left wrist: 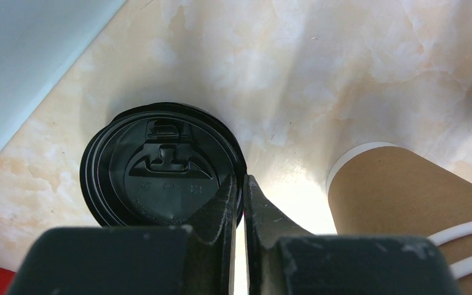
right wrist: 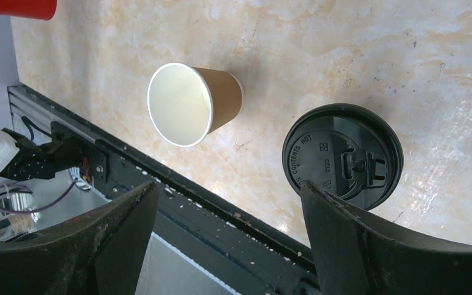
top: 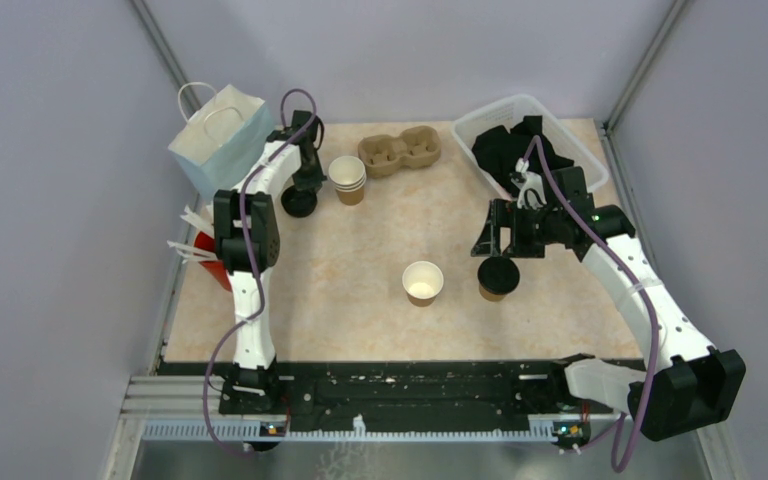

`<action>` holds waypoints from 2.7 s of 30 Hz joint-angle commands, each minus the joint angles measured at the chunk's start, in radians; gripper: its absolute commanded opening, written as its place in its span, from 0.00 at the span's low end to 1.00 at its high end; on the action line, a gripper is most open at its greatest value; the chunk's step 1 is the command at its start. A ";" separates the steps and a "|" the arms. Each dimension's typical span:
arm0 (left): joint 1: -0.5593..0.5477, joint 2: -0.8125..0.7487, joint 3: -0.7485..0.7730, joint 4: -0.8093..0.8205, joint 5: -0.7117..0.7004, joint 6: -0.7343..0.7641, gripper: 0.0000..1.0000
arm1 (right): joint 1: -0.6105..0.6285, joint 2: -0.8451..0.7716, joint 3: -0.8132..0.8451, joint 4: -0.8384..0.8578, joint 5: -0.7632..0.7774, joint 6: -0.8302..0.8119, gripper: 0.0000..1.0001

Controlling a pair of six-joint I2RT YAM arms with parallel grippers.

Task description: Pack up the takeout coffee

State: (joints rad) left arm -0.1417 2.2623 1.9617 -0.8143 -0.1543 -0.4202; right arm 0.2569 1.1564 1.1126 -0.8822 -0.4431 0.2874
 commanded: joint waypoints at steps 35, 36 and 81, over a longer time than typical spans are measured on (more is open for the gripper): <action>0.013 -0.067 0.021 0.037 0.029 0.006 0.15 | -0.008 -0.009 -0.001 0.029 -0.020 -0.016 0.85; 0.013 -0.066 0.023 0.037 0.029 0.006 0.15 | -0.009 -0.009 -0.001 0.029 -0.020 -0.016 0.86; 0.013 -0.034 0.043 0.026 0.033 0.029 0.16 | -0.008 -0.008 -0.004 0.035 -0.028 -0.013 0.85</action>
State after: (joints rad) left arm -0.1333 2.2471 1.9621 -0.8082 -0.1200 -0.4080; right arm 0.2569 1.1564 1.1126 -0.8803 -0.4580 0.2878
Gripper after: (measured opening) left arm 0.162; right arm 0.855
